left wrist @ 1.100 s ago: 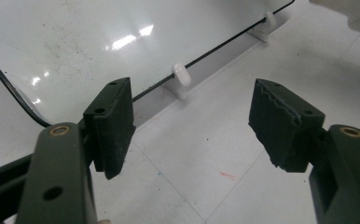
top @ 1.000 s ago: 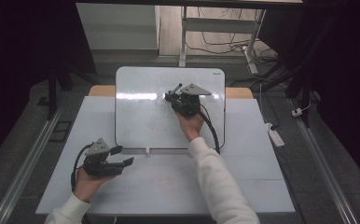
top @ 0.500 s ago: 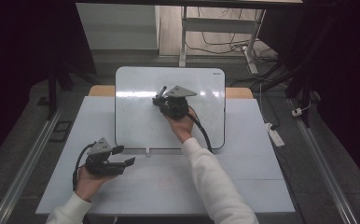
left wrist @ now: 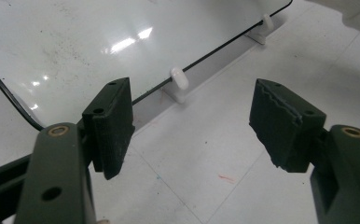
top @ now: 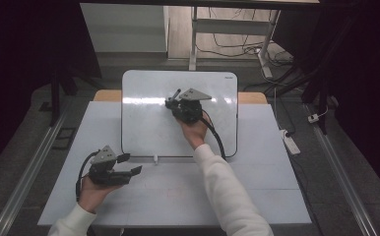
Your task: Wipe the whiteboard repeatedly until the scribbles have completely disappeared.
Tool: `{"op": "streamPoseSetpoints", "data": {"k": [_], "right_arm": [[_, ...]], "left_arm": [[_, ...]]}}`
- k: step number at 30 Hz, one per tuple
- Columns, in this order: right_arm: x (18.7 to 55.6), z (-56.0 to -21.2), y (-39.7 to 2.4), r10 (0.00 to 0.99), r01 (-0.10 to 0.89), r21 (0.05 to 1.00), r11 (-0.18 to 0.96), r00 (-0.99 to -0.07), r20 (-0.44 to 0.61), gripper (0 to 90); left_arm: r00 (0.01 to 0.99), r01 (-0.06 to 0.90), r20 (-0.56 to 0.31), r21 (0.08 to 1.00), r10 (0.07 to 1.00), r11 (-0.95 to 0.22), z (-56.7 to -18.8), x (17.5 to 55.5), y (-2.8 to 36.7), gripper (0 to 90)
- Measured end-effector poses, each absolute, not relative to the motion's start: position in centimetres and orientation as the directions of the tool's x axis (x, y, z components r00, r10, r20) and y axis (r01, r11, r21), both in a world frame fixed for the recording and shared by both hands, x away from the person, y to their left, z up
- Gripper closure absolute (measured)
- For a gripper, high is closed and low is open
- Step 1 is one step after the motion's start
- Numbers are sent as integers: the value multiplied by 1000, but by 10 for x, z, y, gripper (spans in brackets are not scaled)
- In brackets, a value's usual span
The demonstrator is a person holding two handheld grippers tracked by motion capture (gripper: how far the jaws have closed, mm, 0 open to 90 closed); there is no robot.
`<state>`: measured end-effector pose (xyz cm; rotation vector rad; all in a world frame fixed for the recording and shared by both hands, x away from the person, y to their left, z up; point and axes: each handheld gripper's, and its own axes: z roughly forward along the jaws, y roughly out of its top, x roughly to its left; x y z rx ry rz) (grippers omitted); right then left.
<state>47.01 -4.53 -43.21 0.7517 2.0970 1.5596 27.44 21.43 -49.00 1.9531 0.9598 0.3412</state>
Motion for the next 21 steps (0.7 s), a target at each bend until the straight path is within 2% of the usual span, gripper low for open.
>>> {"op": "streamPoseSetpoints", "data": {"k": [3,8,13,15,21], "right_arm": [[472,-431,-51,657,187,963,194,-753,14,777],[458,-441,-38,578,146,939,312,-813,-66,777],[467,-431,-70,654,199,952,234,-756,-3,777],[464,-429,-85,663,208,949,237,-748,-1,776],[421,-432,-125,574,225,942,248,-818,44,776]], "left_arm": [[658,492,-137,823,741,-284,-490,276,214,317],[657,493,-132,820,743,-291,-491,276,214,316],[644,488,-133,830,753,-270,-490,274,219,319],[641,488,-134,831,756,-267,-491,274,221,320],[632,488,-135,834,763,-256,-493,276,221,321]]}}
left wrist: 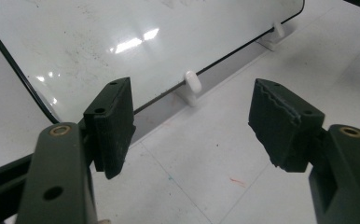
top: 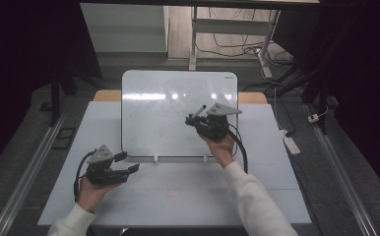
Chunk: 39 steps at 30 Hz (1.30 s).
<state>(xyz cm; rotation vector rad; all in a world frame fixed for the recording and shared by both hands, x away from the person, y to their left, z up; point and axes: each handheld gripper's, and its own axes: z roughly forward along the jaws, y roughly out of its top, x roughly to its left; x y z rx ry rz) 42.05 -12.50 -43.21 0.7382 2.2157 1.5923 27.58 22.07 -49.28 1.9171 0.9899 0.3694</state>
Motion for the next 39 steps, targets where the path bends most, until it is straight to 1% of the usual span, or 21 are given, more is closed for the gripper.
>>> {"op": "streamPoseSetpoints", "data": {"k": [5,12,14,18,24,30,36,39], "right_arm": [[383,-440,-146,512,235,923,304,-858,49,775],[360,-456,-158,462,280,904,323,-881,107,775],[357,-460,-158,449,296,897,330,-884,126,775],[352,-466,-154,428,297,885,358,-895,127,775],[346,-473,-144,400,280,869,407,-910,106,775],[345,-476,-139,384,288,865,410,-915,123,774],[345,-478,-136,374,297,863,408,-917,139,775],[346,-479,-134,370,306,862,404,-917,152,774]], "left_arm": [[628,480,-129,840,767,-252,-494,275,218,324],[621,462,-117,854,775,-241,-491,272,219,324],[617,459,-117,857,778,-234,-491,272,220,325],[615,451,-106,860,781,-238,-490,270,220,325],[616,442,-99,864,781,-240,-489,268,218,325],[625,434,-91,866,775,-248,-488,268,214,325],[649,372,-70,897,757,-237,-477,262,204,339],[670,349,-49,902,740,-255,-471,263,194,340]]}}
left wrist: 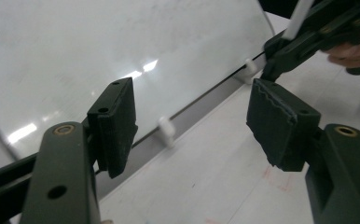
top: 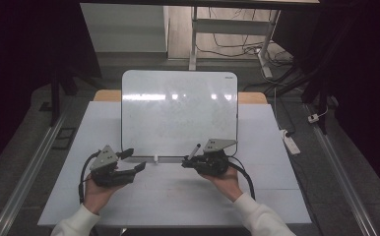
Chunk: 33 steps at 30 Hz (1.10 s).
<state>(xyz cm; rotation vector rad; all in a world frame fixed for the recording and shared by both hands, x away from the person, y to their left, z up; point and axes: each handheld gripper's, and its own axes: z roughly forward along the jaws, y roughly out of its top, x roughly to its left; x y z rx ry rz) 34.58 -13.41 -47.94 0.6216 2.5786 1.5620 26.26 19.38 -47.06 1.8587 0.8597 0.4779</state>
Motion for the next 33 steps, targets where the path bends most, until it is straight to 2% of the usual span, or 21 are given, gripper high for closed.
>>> {"op": "streamPoseSetpoints", "data": {"k": [15,21,30,33], "right_arm": [[345,-481,-126,342,320,855,409,-922,181,774],[345,-482,-126,338,328,851,410,-921,192,774],[345,-483,-126,339,335,847,413,-920,199,774],[345,-484,-125,339,340,845,413,-919,204,774]], "left_arm": [[801,249,2,908,599,-336,-437,287,102,361],[826,225,23,902,563,-368,-437,297,77,480],[830,206,40,905,557,-372,-437,303,72,803],[831,207,44,901,554,-382,-438,303,72,815]]}}
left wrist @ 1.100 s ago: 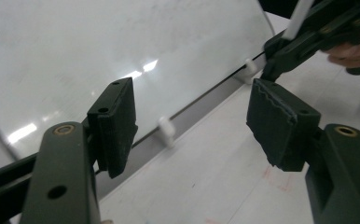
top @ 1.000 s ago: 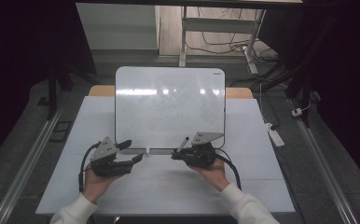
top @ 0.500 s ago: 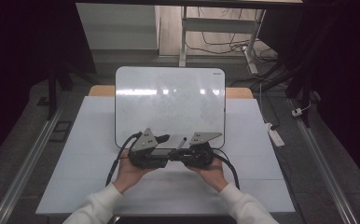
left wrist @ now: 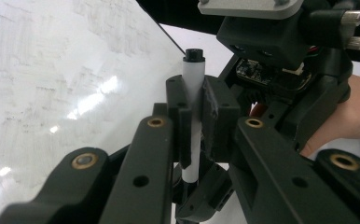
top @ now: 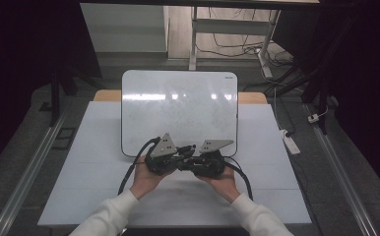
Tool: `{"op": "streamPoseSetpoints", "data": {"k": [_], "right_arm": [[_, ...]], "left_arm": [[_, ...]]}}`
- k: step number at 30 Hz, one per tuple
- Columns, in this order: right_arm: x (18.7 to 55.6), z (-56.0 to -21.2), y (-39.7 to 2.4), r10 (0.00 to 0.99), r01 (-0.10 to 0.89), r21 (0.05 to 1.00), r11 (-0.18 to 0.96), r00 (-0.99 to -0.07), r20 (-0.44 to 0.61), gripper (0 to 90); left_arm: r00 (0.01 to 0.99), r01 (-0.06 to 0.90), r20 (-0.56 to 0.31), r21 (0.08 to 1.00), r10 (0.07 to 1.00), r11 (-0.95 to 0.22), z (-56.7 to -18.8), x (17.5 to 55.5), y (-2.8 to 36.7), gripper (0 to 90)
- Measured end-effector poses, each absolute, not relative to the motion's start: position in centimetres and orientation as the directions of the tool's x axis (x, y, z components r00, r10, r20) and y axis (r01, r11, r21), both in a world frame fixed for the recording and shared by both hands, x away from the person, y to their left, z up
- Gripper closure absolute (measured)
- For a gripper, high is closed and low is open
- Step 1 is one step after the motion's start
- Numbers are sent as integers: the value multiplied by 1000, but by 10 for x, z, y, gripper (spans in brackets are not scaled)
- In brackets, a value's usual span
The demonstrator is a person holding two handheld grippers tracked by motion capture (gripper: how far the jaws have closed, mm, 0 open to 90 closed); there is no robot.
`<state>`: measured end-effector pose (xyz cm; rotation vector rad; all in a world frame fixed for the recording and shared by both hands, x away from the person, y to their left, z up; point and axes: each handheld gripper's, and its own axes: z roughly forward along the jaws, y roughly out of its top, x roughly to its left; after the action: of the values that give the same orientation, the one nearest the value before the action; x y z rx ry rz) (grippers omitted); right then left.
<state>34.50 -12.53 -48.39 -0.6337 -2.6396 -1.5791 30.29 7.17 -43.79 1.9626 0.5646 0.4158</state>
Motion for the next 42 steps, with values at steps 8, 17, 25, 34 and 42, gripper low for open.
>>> {"op": "streamPoseSetpoints", "data": {"k": [8,17,25,34,42], "right_arm": [[344,-484,-125,341,344,848,404,-916,209,767],[338,-477,-133,386,283,900,331,-911,144,522],[336,-476,-175,518,254,913,319,-853,57,455],[328,-481,-240,640,272,911,312,-768,10,453],[324,-484,-273,699,293,909,298,-715,1,454]], "left_arm": [[828,205,45,903,559,-377,-437,302,73,822],[788,228,5,927,615,-299,-428,307,99,822],[718,278,-45,934,694,-226,-420,320,142,822],[607,346,-56,917,792,-200,-406,353,184,821],[532,413,-59,889,845,-198,-385,393,203,821]]}}
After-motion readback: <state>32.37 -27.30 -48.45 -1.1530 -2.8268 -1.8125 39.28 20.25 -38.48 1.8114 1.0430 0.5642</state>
